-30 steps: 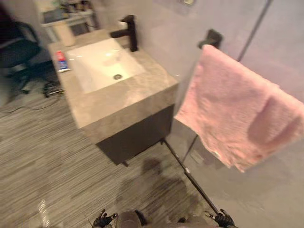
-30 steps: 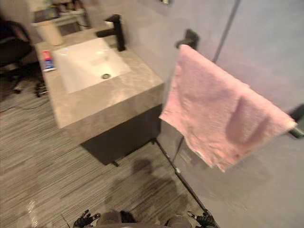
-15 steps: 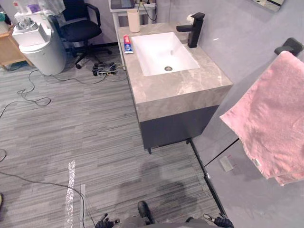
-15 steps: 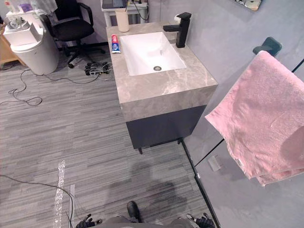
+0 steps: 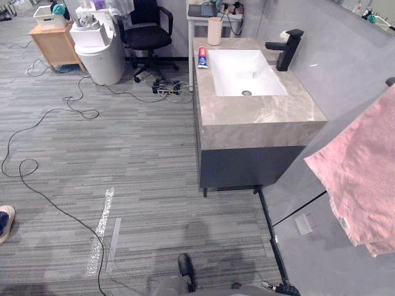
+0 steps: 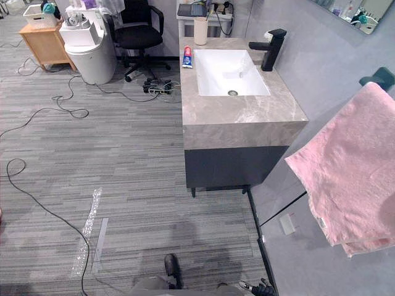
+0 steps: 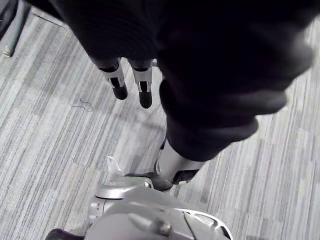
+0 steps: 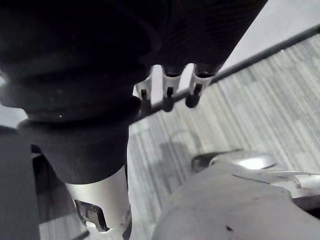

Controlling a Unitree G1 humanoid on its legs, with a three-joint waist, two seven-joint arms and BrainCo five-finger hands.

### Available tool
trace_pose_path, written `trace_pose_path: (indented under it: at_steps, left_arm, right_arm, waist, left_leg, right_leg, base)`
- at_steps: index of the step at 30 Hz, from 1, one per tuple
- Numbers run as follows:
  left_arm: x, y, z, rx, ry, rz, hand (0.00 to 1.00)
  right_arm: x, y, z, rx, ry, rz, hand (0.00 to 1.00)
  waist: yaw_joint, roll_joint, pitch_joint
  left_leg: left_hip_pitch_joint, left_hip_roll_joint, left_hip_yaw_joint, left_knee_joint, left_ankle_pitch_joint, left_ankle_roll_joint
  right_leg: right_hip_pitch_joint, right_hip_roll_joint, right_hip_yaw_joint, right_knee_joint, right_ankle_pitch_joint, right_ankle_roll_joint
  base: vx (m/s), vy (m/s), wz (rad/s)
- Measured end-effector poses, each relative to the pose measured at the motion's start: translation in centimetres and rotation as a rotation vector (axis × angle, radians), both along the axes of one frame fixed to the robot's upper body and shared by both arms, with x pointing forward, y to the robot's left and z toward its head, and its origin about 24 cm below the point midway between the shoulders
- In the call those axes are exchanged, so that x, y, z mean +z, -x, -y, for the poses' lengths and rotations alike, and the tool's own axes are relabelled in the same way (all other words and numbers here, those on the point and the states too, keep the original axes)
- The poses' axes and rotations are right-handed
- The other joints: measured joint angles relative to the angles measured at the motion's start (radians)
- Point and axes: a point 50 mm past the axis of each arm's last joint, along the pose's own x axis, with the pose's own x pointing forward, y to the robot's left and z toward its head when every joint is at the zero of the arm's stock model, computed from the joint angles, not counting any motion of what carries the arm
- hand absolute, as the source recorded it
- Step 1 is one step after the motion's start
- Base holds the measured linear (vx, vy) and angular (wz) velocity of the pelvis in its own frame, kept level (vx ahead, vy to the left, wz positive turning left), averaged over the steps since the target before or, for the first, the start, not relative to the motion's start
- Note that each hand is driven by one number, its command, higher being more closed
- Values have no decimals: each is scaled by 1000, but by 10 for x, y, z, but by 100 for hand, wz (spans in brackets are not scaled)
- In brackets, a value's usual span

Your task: Organize washtable

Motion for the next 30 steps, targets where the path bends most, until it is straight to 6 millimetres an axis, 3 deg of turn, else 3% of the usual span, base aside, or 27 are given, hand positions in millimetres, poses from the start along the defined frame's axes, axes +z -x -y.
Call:
trace_pose_path:
  at_steps: [7,10,13,14,15,16,17,18,20,21,22,23,24,25,26,28,29,30]
  left_arm:
    - [0,-1,-1,3,-2,3,0]
    - [1,0,-6,13,-13,5,0]
    - [3,-1,-13,38,-31,19,0]
    - [5,-3,-18,39,-43,27,0]
    - [5,-2,-18,40,-45,25,0]
    - [4,-2,-14,46,-35,22,0]
    - [3,-3,-11,59,-26,26,0]
    - [3,-3,-11,66,-25,28,0]
    - [3,-3,-8,82,-16,29,0]
    - [4,-8,-12,84,-25,45,0]
    - [9,-17,-26,93,-60,79,0]
    - [9,-23,-24,87,-60,92,0]
    - [10,-25,-27,87,-69,91,0]
    - [11,-26,-28,76,-73,91,0]
    - [9,-30,-20,72,-51,104,0]
    - [6,-34,-3,111,-7,129,0]
    - [4,-32,9,137,15,134,0]
    - [3,-31,14,160,27,135,0]
  right_arm:
    - [1,-5,-1,2,-3,11,0]
    - [1,-11,-5,7,-11,23,0]
    - [0,-13,-12,5,-30,24,0]
    - [-1,-12,-15,3,-42,17,0]
    - [-1,-12,-13,5,-40,19,0]
    - [0,-13,-11,9,-45,26,0]
    - [1,-13,-5,15,-33,28,0]
    - [1,-13,-1,14,-25,32,0]
    - [1,-12,0,9,-21,30,0]
    - [0,-9,-7,4,-35,29,0]
    - [-1,-8,-16,2,-57,38,0]
    - [0,-5,-11,-43,-50,48,0]
    - [-1,-1,-5,-48,-39,15,0]
    - [-3,1,-11,-44,-57,6,0]
    - [-4,12,-13,-58,-65,-23,0]
    - [-5,26,-6,-81,-51,-57,0]
    - [-3,33,10,-109,-20,-65,0]
    - [-1,33,13,-99,-12,-60,0]
  waist:
    - [1,-8,1]
    - [11,-24,5]
    - [30,-57,11]
    - [27,-68,20]
    - [28,-64,31]
    - [27,-59,49]
    - [21,-30,56]
    - [23,-11,64]
    - [27,2,66]
    - [19,-31,49]
    - [13,-92,57]
    - [24,-46,80]
    - [61,-45,94]
    - [56,-63,91]
    - [46,-56,87]
    - [16,5,62]
    - [-11,60,38]
    - [-13,99,19]
  left_leg:
    - [-15,-49,5,0,0,1]
    - [-17,-59,23,0,-4,5]
    - [-23,-95,49,12,-49,69]
    - [-56,-97,82,148,-103,136]
    - [-59,-88,80,187,-134,157]
    - [-55,-96,52,216,-157,189]
    - [-48,-73,28,229,-171,191]
    - [-45,-62,20,233,-179,186]
    - [1,-32,-4,179,-192,169]
    - [23,-34,20,179,-254,86]
    - [-45,5,37,509,-350,158]
    - [-42,127,-11,708,-466,110]
    - [60,112,-77,615,-584,25]
    - [98,85,-62,558,-568,32]
    - [185,30,-66,404,-525,19]
    - [253,4,-76,257,-492,4]
    - [274,18,-94,238,-491,-17]
    - [250,20,-57,337,-494,-28]
  right_leg:
    - [0,-31,30,-1,0,0]
    - [-1,-43,31,-2,-5,-6]
    - [-8,-74,12,12,-46,-20]
    - [-21,-115,-8,71,-60,-2]
    - [-27,-123,-27,125,-63,-6]
    - [-86,-135,-40,322,-38,-22]
    - [-184,-110,-40,499,0,-63]
    - [-209,-90,-42,527,-4,-56]
    - [-261,16,-81,505,-25,-20]
    - [-292,49,-98,405,-26,-11]
    - [-327,16,-114,358,-19,5]
    - [-357,57,-131,341,9,53]
    - [-408,105,-120,312,50,123]
    - [-426,111,-127,299,52,113]
    - [-444,137,-125,280,80,74]
    - [-478,172,-144,330,85,-31]
    - [-488,213,-203,376,66,-92]
    - [-484,250,-245,394,52,-114]
  base:
    - [42,87,20]
    - [12,57,3]
    - [54,129,19]
    - [136,146,30]
    - [217,164,38]
    - [178,175,46]
    - [160,196,48]
    - [123,225,40]
    - [114,226,25]
    - [219,188,44]
    - [237,68,39]
    - [221,135,-22]
    - [53,147,-54]
    - [68,262,-43]
    - [222,272,22]
    - [324,258,63]
    - [506,303,76]
    - [628,367,50]
